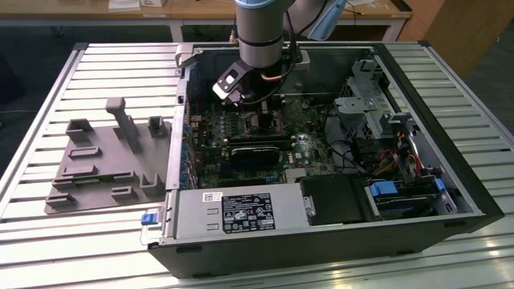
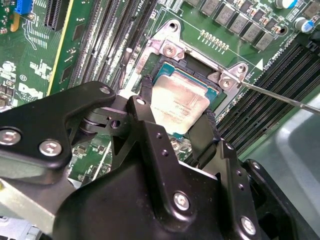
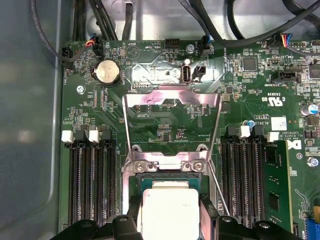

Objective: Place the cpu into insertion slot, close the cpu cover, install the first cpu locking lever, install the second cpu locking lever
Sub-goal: 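Place the cpu into insertion slot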

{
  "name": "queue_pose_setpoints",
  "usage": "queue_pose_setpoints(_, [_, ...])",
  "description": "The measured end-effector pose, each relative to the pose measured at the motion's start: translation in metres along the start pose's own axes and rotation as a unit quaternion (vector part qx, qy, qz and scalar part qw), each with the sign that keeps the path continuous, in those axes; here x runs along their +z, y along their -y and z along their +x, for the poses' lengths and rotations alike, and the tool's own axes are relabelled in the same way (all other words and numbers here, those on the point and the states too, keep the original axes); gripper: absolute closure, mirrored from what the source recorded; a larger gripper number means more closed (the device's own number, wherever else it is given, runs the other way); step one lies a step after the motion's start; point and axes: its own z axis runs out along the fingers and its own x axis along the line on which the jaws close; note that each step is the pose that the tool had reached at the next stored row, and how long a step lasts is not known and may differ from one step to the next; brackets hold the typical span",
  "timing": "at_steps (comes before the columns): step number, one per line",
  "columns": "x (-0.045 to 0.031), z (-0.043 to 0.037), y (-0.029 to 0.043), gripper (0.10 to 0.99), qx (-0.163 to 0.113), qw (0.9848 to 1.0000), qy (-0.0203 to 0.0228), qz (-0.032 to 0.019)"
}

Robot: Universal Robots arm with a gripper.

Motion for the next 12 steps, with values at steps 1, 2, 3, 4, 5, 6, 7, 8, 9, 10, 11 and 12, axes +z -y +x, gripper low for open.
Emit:
queue_pose_setpoints(1, [-0.0002,0.0,0.0,0.545,0.0,1.0,0.0001,0.0001])
queue_pose_setpoints(2, [-0.0002,0.0,0.0,0.545,0.0,1.0,0.0001,0.0001])
queue_pose_setpoints(3, [-0.0002,0.0,0.0,0.545,0.0,1.0,0.0001,0.0001])
queue_pose_setpoints(4, [-0.0001,-0.0001,0.0,0.545,-0.002,1.0,0.0001,0.0001])
queue_pose_setpoints(5, [0.0001,-0.0001,0.0,0.545,-0.004,1.0,-0.0001,0.0001])
queue_pose_setpoints(6, [0.0004,0.0,-0.0001,0.545,-0.005,1.0,-0.0003,0.0001])
queue_pose_setpoints(7, [0.0007,0.0,-0.0002,0.545,-0.006,1.0,-0.0004,0.0001])
queue_pose_setpoints(8, [0.001,0.0,-0.0003,0.545,-0.008,1.0,-0.0005,0.0001])
queue_pose_setpoints(9, [0.0013,0.0,-0.0003,0.545,-0.009,1.0,-0.0006,0.0002])
queue_pose_setpoints(10, [0.0017,0.0,-0.0004,0.545,-0.01,0.9999,-0.0008,0.0001])
queue_pose_setpoints(11, [0.0021,0.0,-0.0003,0.545,-0.011,0.9999,-0.0008,0.0001])
queue_pose_setpoints(12, [0.0025,0.0,-0.0003,0.545,-0.011,0.9999,-0.0008,0.0001])
